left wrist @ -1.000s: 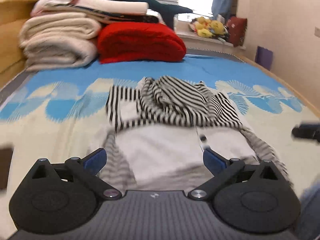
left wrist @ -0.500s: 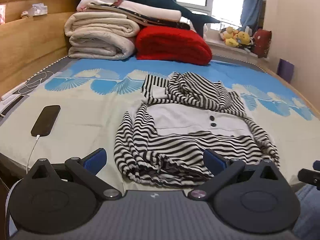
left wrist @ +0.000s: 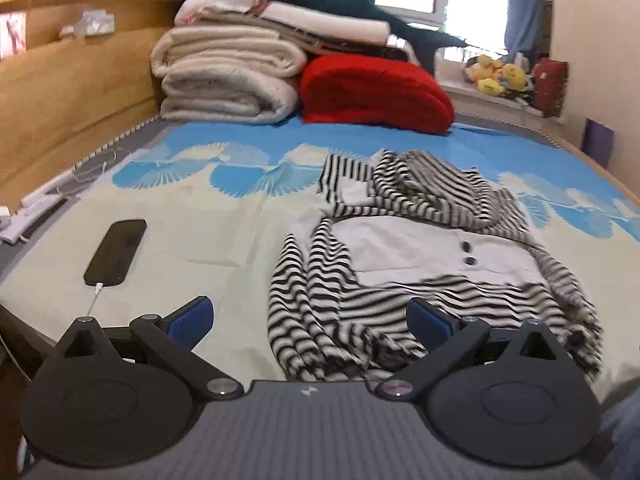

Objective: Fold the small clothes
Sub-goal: 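Open both tools and pull back from the folded hoodie, then grasp a striped sleeve cuff with the left tool while the right tool grasps the other cuff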

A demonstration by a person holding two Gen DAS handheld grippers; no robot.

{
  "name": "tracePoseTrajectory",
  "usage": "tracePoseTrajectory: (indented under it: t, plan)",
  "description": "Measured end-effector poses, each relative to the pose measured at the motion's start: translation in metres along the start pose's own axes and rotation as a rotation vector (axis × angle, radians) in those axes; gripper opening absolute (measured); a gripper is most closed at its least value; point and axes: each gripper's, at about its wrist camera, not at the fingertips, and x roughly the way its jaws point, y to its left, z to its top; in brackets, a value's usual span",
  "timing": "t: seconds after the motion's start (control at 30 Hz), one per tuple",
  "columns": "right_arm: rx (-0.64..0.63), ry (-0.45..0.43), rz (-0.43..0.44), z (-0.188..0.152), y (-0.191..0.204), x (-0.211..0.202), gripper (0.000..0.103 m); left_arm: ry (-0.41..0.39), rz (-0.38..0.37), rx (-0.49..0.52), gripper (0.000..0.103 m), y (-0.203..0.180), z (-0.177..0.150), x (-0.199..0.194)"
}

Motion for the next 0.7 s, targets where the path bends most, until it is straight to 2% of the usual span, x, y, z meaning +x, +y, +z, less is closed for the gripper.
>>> tracePoseTrajectory:
  t: [0.23, 0.33, 0.47, 0.5, 0.57, 0.6, 0.63, 0.67, 0.7]
  plan:
    - [0.163, 0.106, -0.114, 0.014, -0.032, 0.1, 0.087, 0.144, -0.01, -0.046, 0.103, 0.013, 0.013, 0.096]
    - [0.204, 0.16, -0.159, 0.015, -0.043, 0.133, 0.087, 0.232, -0.031, -0.066, 0.103, 0.018, 0.011, 0.132]
    - [0.264, 0.291, -0.156, 0.002, -0.062, 0.17, 0.089, 0.382, -0.078, -0.147, 0.102, 0.029, 0.0, 0.172]
    - [0.263, 0.282, -0.14, -0.001, -0.064, 0.172, 0.092, 0.4, -0.1, -0.177, 0.098, 0.033, -0.003, 0.175]
    - [0.211, 0.286, -0.118, -0.002, -0.06, 0.171, 0.092, 0.41, -0.138, -0.214, 0.066, 0.038, -0.006, 0.173]
    - [0.193, 0.288, -0.1, -0.002, -0.058, 0.169, 0.076, 0.405, -0.161, -0.195, 0.031, 0.038, -0.005, 0.17]
    - [0.174, 0.291, -0.045, -0.001, -0.056, 0.167, 0.041, 0.399, -0.187, -0.174, 0.007, 0.037, -0.003, 0.164]
    - [0.162, 0.306, -0.007, 0.0, -0.054, 0.166, 0.029, 0.391, -0.209, -0.171, 0.007, 0.037, -0.001, 0.158]
    - [0.158, 0.305, 0.006, 0.003, -0.054, 0.163, 0.025, 0.377, -0.223, -0.175, 0.007, 0.038, 0.002, 0.15]
